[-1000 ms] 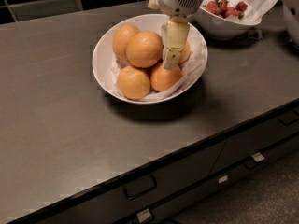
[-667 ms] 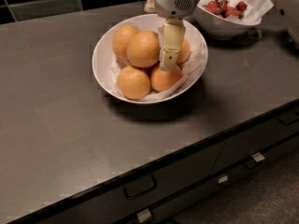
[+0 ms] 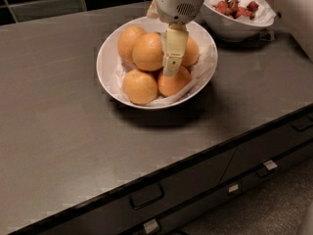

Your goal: Pick orange from white bowl

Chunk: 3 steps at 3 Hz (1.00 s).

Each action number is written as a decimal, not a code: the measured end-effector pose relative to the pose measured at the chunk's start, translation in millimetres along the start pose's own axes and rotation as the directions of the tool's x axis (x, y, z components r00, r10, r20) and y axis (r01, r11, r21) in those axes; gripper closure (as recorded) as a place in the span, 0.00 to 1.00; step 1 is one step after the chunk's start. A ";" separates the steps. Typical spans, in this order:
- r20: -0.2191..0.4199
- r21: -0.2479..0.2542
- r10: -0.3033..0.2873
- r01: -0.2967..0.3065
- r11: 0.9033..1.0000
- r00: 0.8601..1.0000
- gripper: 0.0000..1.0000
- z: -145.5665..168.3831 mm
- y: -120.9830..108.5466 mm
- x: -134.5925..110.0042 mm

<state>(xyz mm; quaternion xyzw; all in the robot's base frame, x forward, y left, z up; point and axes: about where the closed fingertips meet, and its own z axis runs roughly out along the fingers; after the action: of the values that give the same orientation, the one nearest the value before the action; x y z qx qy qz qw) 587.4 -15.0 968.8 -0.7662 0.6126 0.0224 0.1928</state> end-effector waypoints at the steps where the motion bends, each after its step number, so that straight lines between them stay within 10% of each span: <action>1: 0.015 -0.010 0.006 -0.006 1.000 1.000 0.09 10.6 -5.1 2.1; 3: 0.024 -0.022 -0.006 0.007 1.000 1.000 0.15 18.1 -8.6 -2.2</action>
Offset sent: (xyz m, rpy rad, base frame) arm 0.0063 -0.0032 -0.0135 0.0047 0.0382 -0.0005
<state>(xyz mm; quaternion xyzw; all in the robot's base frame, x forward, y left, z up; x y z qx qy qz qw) 598.6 -5.6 954.9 -0.7698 0.6076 0.0377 0.1920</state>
